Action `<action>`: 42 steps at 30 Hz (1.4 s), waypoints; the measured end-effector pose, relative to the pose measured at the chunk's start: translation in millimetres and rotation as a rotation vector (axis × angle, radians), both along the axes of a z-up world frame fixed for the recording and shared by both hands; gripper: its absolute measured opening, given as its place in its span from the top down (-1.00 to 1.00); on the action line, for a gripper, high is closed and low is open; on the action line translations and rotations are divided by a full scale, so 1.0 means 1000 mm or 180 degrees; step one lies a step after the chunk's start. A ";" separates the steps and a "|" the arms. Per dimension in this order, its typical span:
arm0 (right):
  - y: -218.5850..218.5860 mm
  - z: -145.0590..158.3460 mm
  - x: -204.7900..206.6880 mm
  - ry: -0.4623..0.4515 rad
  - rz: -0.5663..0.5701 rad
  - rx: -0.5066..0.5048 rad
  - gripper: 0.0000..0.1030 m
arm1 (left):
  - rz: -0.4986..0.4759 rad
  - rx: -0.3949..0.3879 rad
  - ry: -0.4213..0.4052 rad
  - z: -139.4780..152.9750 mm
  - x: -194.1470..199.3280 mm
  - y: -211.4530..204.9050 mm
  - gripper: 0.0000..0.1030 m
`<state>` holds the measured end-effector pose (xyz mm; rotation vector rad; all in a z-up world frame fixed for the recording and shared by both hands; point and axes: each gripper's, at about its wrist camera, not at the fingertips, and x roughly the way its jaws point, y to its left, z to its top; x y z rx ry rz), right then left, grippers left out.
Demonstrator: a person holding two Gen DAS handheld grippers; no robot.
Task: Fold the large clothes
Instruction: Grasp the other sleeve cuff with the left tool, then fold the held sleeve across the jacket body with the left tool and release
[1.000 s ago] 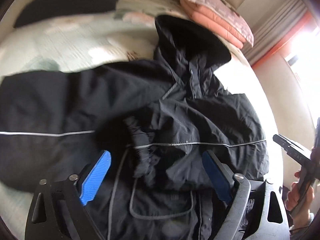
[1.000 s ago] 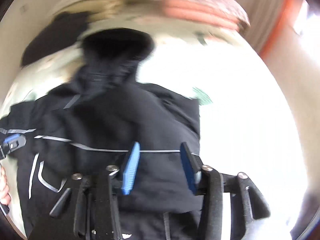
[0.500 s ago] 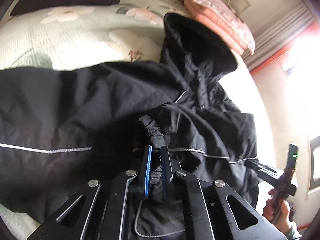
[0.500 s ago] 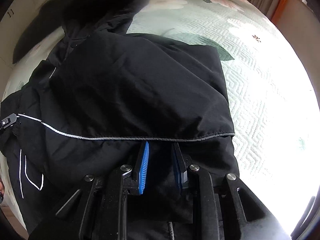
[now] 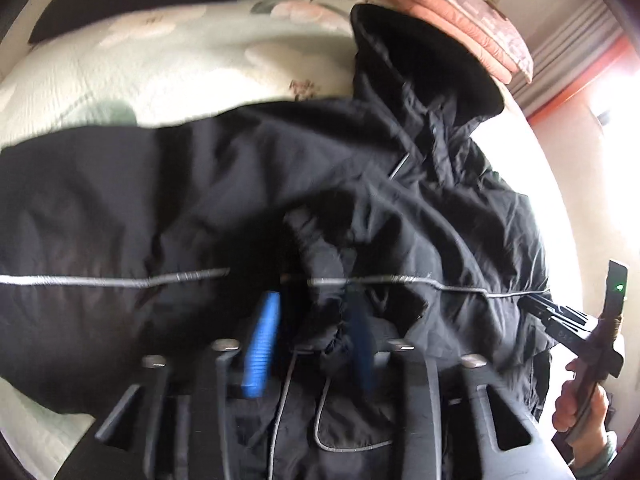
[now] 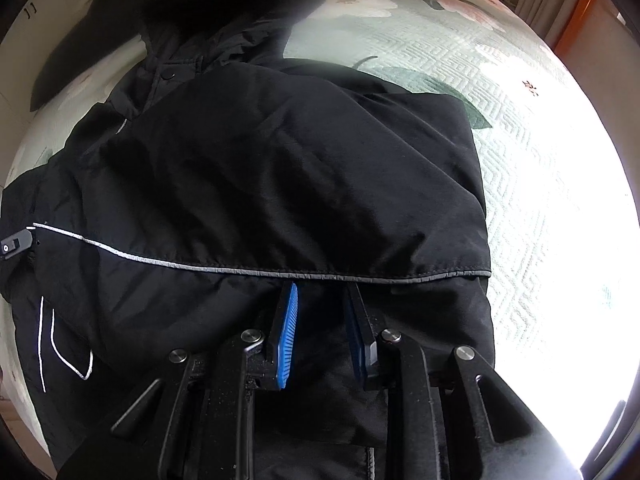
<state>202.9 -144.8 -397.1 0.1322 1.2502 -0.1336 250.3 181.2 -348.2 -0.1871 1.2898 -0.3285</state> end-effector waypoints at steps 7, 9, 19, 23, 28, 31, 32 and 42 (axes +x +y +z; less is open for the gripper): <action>0.008 -0.005 0.001 0.0006 0.0030 -0.0046 0.45 | 0.0048 -0.0322 0.0005 -0.018 0.000 0.006 0.44; 0.007 -0.004 0.001 0.0009 0.0027 -0.0033 0.46 | -0.0030 -0.0232 -0.0103 -0.014 -0.002 0.001 0.62; -0.009 0.045 -0.001 -0.0304 -0.0130 0.0121 0.41 | 0.0180 -0.0278 -0.0604 0.058 -0.002 0.045 0.67; -0.008 0.019 0.017 -0.0143 -0.0145 0.0085 0.37 | 0.0285 0.0122 -0.0209 0.007 -0.004 0.058 0.64; 0.000 -0.022 0.028 0.0003 -0.0065 -0.0077 0.35 | 0.0539 -0.0062 -0.0106 -0.026 -0.021 0.075 0.48; -0.004 -0.016 0.033 0.0105 0.0004 0.0026 0.33 | 0.0605 -0.0092 -0.0155 -0.011 -0.031 0.084 0.34; -0.010 -0.008 0.036 0.0123 0.0013 0.0086 0.34 | 0.0631 -0.0057 -0.0196 -0.002 -0.035 0.086 0.33; -0.037 0.003 0.083 -0.0042 0.0046 -0.0210 0.09 | 0.0024 -0.0349 -0.0526 0.044 -0.013 0.014 -0.04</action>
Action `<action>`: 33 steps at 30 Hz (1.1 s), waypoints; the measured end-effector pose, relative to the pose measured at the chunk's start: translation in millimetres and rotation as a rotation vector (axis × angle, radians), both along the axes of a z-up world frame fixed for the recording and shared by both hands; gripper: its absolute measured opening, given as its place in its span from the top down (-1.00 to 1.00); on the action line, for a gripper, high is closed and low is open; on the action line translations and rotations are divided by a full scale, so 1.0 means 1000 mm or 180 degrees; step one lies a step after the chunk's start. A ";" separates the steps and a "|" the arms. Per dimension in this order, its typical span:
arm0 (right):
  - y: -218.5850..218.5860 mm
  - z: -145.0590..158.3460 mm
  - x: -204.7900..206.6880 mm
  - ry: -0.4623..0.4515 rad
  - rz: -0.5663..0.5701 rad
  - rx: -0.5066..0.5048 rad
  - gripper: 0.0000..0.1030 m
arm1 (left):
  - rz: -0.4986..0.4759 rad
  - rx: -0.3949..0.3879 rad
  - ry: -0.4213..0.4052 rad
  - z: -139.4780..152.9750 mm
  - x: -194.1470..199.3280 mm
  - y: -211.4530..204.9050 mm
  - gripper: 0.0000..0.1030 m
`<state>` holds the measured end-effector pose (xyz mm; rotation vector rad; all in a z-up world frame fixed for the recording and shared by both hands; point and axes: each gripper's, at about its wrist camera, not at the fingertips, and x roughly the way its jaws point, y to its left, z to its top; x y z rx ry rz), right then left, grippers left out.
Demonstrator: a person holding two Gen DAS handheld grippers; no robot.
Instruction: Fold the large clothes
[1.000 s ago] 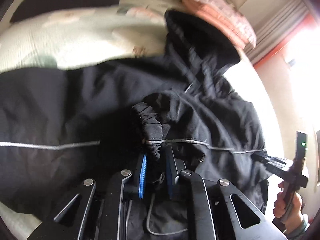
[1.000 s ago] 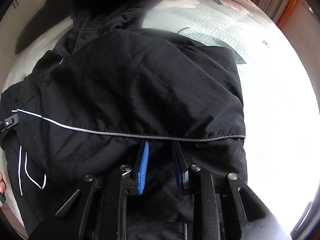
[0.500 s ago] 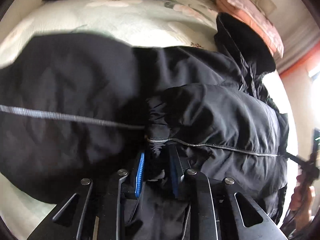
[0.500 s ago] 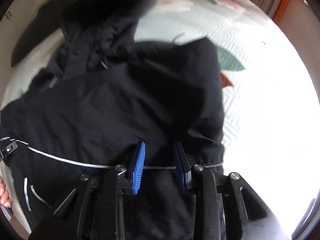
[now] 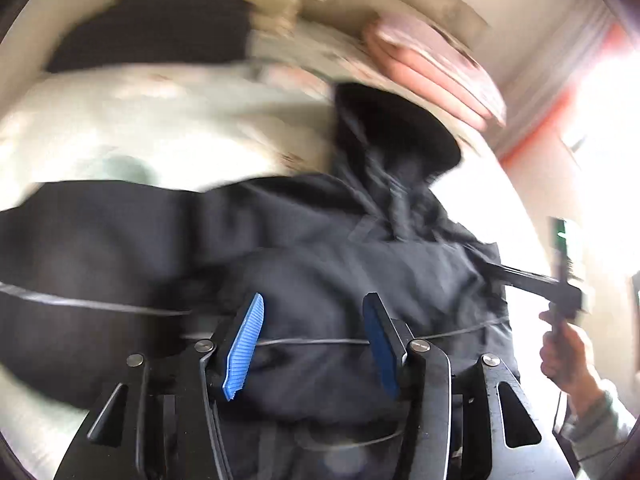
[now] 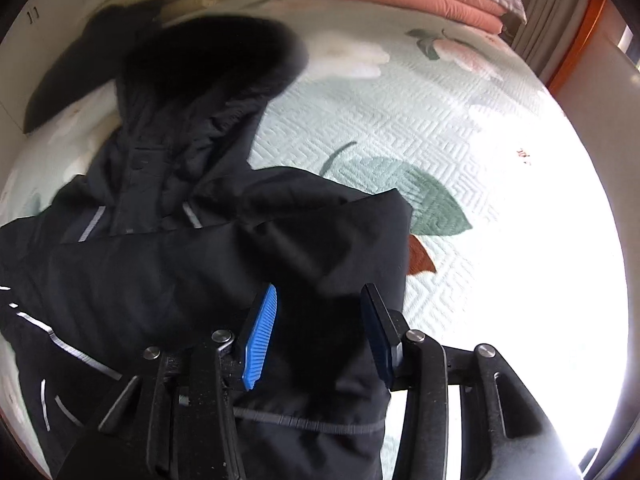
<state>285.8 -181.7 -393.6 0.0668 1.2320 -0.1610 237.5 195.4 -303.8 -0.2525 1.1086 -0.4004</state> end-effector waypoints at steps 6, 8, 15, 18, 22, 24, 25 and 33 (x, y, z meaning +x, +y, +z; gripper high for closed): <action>-0.011 -0.026 0.009 0.0145 0.0098 0.0014 0.08 | 0.0209 0.0413 0.0594 -0.086 0.034 -0.015 0.49; -0.016 -0.022 0.006 0.0159 0.0154 0.0053 0.10 | 0.0351 0.0267 0.0661 -0.081 0.033 -0.005 0.52; 0.005 0.034 -0.099 -0.0037 0.0516 0.0339 0.09 | 0.0355 0.0209 0.0499 -0.032 -0.015 -0.007 0.00; 0.021 0.010 -0.133 0.0148 0.0572 0.0077 0.10 | 0.0279 0.0260 0.0470 -0.038 -0.034 -0.017 -0.15; 0.019 -0.018 -0.142 0.0138 0.0559 0.0068 0.08 | 0.0345 0.0556 0.0670 -0.085 -0.032 -0.024 -0.09; 0.019 -0.017 -0.142 0.0157 0.0567 0.0038 0.06 | 0.0381 0.0532 0.0626 -0.082 -0.031 -0.024 -0.10; 0.018 -0.017 -0.143 0.0168 0.0563 0.0041 0.06 | 0.0376 0.0530 0.0600 -0.077 -0.034 -0.021 -0.10; 0.020 0.022 -0.136 0.0132 0.0282 0.0162 0.05 | 0.0645 0.0103 0.0398 -0.025 -0.065 0.036 -0.10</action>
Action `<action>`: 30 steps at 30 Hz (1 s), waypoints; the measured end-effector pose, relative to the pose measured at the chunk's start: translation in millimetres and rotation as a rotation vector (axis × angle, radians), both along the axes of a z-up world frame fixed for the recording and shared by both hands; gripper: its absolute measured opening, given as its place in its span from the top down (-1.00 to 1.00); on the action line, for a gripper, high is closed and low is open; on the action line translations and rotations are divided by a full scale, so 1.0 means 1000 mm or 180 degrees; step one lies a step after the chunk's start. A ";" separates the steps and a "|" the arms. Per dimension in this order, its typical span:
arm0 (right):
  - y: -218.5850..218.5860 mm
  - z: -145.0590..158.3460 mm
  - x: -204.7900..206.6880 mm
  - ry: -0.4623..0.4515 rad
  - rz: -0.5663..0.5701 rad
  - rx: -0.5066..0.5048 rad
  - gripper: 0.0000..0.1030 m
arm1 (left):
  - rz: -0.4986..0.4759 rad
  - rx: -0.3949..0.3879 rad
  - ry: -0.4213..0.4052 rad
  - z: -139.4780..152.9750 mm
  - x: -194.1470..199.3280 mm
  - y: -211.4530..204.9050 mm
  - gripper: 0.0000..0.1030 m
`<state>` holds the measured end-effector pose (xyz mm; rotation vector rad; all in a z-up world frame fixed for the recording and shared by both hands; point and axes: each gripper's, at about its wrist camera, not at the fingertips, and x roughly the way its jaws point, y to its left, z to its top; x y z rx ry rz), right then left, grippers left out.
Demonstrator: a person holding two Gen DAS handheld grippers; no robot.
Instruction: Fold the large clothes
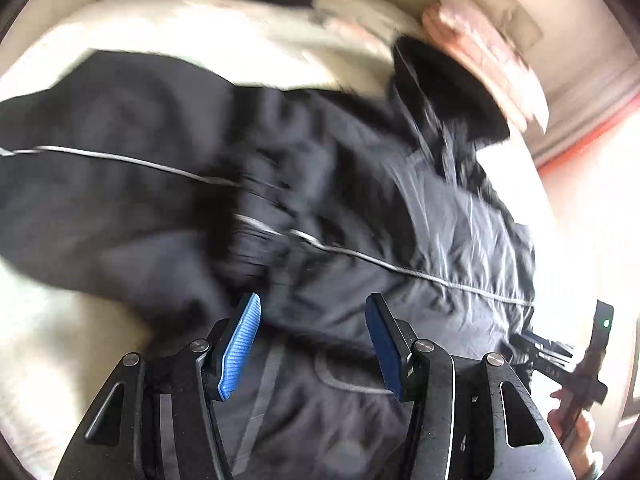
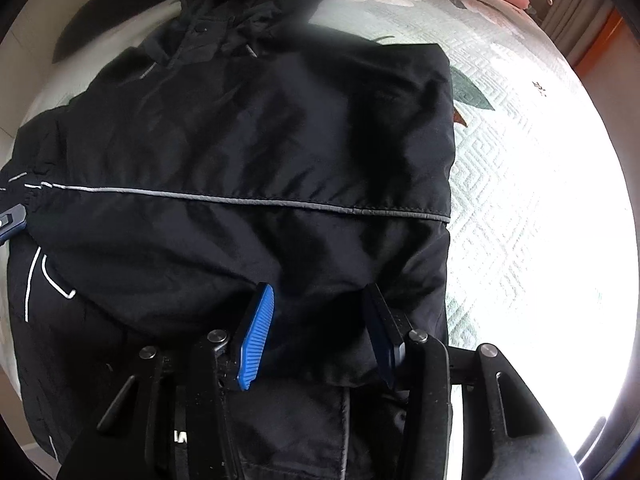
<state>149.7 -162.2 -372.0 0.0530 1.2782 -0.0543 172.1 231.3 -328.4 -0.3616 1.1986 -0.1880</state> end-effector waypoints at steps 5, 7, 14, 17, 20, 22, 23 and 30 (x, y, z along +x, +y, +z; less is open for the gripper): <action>0.047 0.017 -0.010 -0.0062 -0.0066 0.0084 0.04 | 0.0537 0.0141 -0.0151 0.038 -0.017 0.102 -0.10; 0.067 0.017 -0.008 -0.0052 -0.0048 0.0140 0.04 | 0.0855 0.0248 -0.0212 0.050 -0.024 0.159 -0.10; 0.117 0.001 0.001 0.0065 0.0074 0.0130 0.04 | 0.1846 0.0333 -0.0302 0.064 -0.027 0.328 -0.10; 0.139 -0.005 0.003 0.0098 0.0076 0.0111 0.04 | 0.2073 0.0263 -0.0274 0.051 -0.012 0.374 -0.10; 0.166 -0.016 0.013 0.0156 0.0023 0.0146 0.04 | 0.2223 0.0131 -0.0152 0.029 0.001 0.406 -0.10; 0.172 -0.018 0.017 0.0172 0.0001 0.0137 0.04 | 0.2303 -0.0010 -0.0074 0.011 0.010 0.420 -0.10; 0.175 -0.020 0.019 0.0174 0.0006 0.0118 0.04 | 0.2334 -0.0109 -0.0017 0.000 0.014 0.428 -0.10; 0.189 -0.023 0.026 0.0222 0.0091 -0.0061 0.03 | 0.2362 -0.0140 0.0102 -0.035 0.031 0.445 -0.10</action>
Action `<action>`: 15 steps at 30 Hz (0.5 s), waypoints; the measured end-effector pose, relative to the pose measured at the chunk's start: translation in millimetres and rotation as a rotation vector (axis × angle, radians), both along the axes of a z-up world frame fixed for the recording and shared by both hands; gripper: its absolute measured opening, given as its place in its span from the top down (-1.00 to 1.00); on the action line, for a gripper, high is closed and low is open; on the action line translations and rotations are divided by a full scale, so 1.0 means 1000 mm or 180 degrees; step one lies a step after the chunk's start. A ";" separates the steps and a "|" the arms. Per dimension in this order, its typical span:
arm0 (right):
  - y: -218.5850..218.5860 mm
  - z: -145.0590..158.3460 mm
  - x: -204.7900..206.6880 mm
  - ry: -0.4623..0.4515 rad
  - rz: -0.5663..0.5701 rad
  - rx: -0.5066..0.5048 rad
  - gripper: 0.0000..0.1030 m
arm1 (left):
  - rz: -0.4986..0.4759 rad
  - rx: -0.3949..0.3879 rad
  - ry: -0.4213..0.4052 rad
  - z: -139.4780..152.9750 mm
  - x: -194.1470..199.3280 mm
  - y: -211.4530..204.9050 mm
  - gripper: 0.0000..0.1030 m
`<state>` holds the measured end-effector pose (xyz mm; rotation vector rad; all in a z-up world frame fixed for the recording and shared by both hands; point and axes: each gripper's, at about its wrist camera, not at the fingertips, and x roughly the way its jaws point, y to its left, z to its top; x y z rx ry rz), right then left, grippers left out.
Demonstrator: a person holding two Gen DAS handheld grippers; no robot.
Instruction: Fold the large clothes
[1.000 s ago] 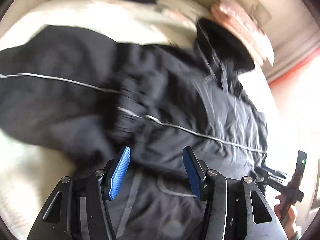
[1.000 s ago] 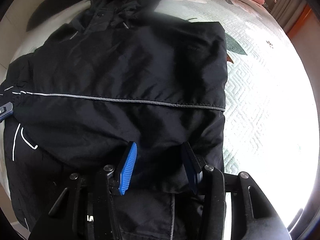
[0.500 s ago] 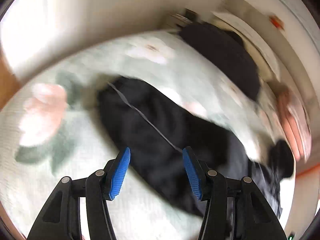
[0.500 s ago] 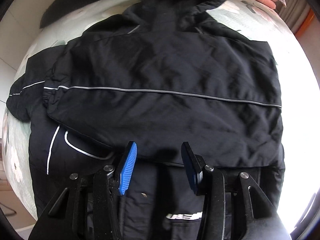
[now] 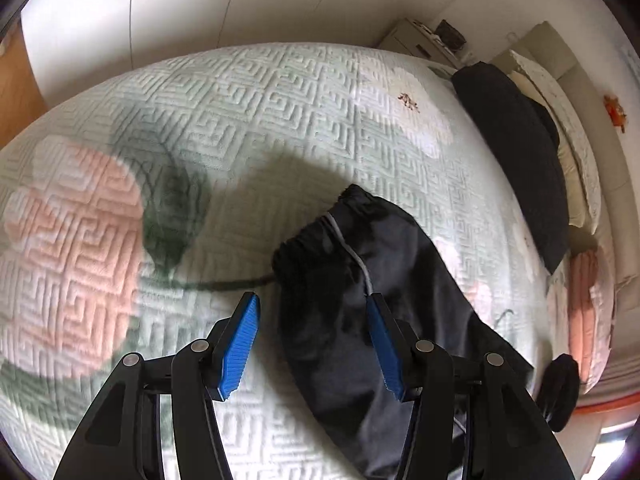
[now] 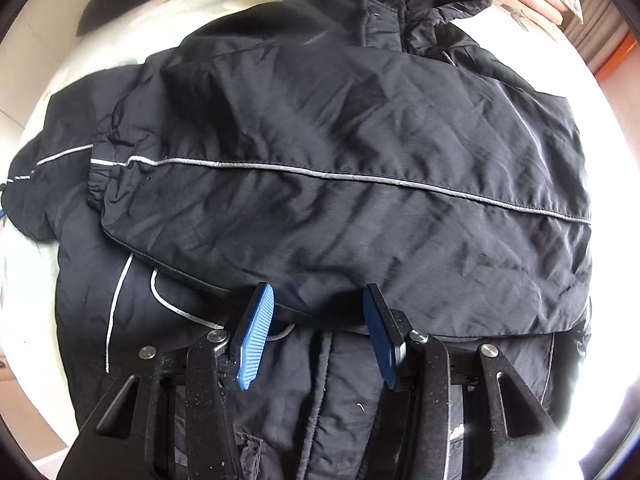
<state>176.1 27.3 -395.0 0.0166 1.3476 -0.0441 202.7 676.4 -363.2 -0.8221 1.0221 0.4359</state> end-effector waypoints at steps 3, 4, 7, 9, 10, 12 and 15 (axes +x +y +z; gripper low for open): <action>0.004 -0.005 0.008 0.0016 -0.0013 -0.0020 0.01 | -0.0062 -0.0047 0.0015 -0.010 0.006 0.002 -0.10; 0.006 -0.004 0.005 0.0017 -0.0025 -0.0020 0.01 | -0.0108 -0.0040 0.0032 -0.014 0.009 0.001 -0.10; 0.004 -0.002 0.001 0.0015 -0.0034 -0.0019 0.01 | -0.0233 0.0075 -0.0012 -0.017 0.016 -0.003 0.09; 0.005 -0.002 0.002 0.0007 -0.0009 -0.0047 0.01 | -0.0363 0.0094 -0.0054 -0.016 0.022 -0.007 0.54; 0.008 -0.004 0.004 0.0002 0.0015 -0.0065 0.01 | -0.0397 0.0166 -0.0072 -0.012 0.022 -0.010 0.63; 0.009 -0.004 0.004 -0.0016 0.0063 -0.0095 0.01 | -0.0488 0.0336 -0.0089 -0.002 0.021 -0.020 0.69; 0.012 -0.004 0.003 -0.0034 0.0113 -0.0107 0.01 | -0.0584 0.0534 -0.0220 0.025 0.014 -0.037 0.72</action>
